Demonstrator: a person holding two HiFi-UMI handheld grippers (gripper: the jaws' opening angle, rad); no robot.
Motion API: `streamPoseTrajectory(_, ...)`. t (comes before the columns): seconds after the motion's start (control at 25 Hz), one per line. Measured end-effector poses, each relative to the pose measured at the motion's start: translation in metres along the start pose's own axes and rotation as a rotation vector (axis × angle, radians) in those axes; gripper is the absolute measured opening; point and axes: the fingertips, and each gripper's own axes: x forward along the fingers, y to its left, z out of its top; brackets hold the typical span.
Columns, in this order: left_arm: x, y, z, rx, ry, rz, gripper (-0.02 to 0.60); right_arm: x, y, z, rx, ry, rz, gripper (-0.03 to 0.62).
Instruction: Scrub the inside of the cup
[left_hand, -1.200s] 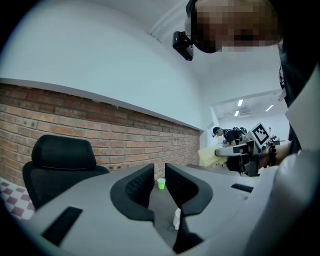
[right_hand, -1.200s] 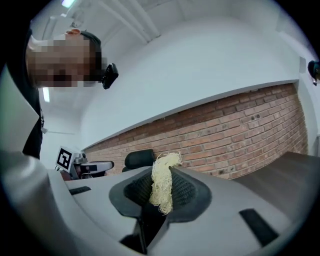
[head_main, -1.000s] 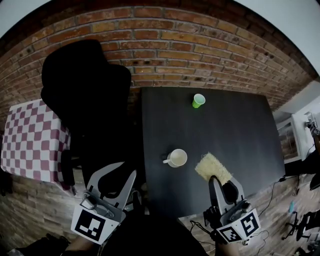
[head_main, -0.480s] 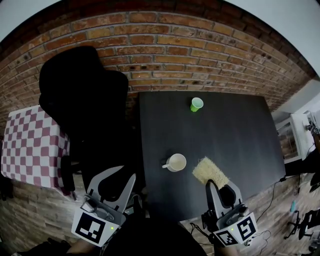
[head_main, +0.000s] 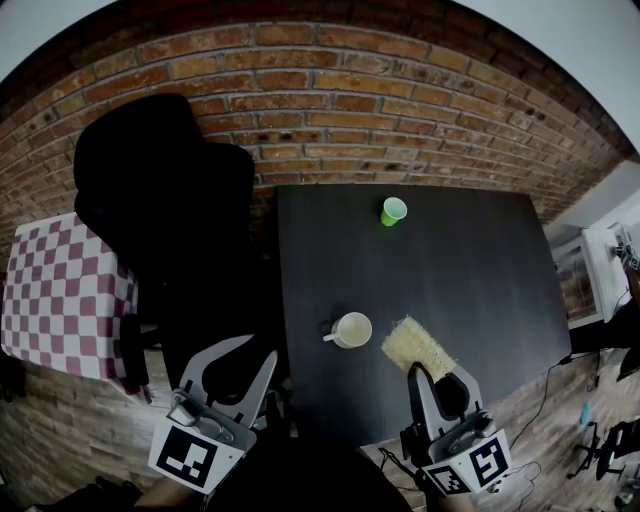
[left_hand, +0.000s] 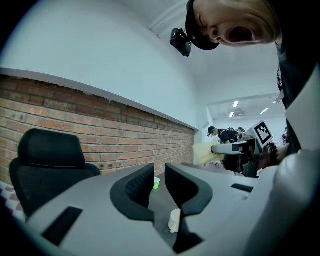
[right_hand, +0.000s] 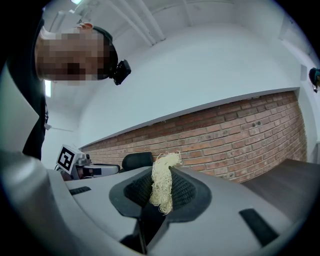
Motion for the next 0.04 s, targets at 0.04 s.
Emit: streamPoseTrajectory(0.04, 0.0021, 0.0003, -0.0002, 0.002, 0.001, 0.0, 0.077, 0.001, -0.0016, 0.0005, -0.002, -0.001, -0.002, 0.089)
